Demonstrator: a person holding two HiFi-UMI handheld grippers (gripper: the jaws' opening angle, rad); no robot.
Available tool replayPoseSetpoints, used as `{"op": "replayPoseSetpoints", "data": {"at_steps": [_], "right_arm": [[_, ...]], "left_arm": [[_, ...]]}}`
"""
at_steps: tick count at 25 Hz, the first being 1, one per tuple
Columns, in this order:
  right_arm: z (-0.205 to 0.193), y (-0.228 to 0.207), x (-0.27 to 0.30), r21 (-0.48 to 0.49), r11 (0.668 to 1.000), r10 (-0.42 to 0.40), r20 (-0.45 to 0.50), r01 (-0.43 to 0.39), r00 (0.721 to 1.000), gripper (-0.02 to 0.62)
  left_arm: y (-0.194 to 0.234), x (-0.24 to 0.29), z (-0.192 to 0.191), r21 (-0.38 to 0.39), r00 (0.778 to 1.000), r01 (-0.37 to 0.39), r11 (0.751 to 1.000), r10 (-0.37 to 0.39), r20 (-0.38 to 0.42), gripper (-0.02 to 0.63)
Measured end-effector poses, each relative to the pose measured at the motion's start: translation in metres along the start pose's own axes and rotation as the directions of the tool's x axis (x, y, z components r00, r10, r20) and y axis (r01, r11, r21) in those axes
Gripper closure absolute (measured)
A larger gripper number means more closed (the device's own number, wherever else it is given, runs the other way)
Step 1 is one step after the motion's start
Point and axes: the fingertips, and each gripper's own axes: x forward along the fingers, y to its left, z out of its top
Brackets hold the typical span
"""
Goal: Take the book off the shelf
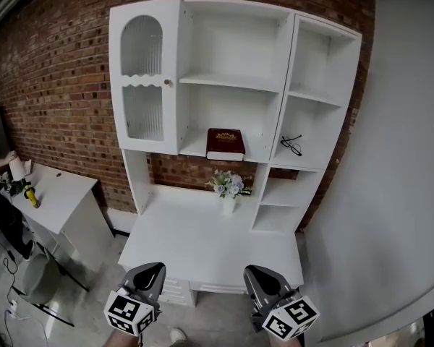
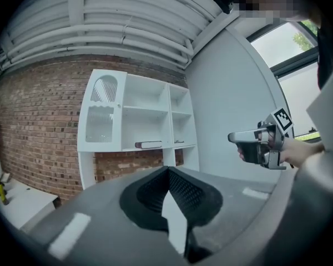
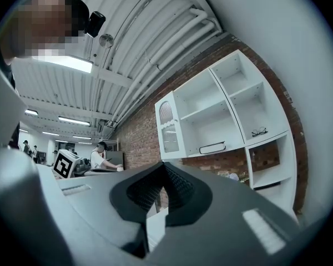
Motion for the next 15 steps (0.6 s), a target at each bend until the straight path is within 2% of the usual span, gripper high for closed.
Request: {"op": "replayPoseSetpoints", "data": {"at_steps": [6,15], "right_arm": [[-0.011,-0.014,0.025,0.012,1.0,-0.017,-0.004,0.017,1.0,0.572],[0.014,-0.052,0.069,-0.027,0.996,-0.082,0.026,0.082,0.996,0.572]], "left_arm": [[0.021,0.031,-0.007,-0.003,0.999,0.037,0.999,-0.037,0.011,0.606],[0.045,0.106,0.006,-0.001,0.989,0.14,0.99,-0.14,0.042,0.606]]}}
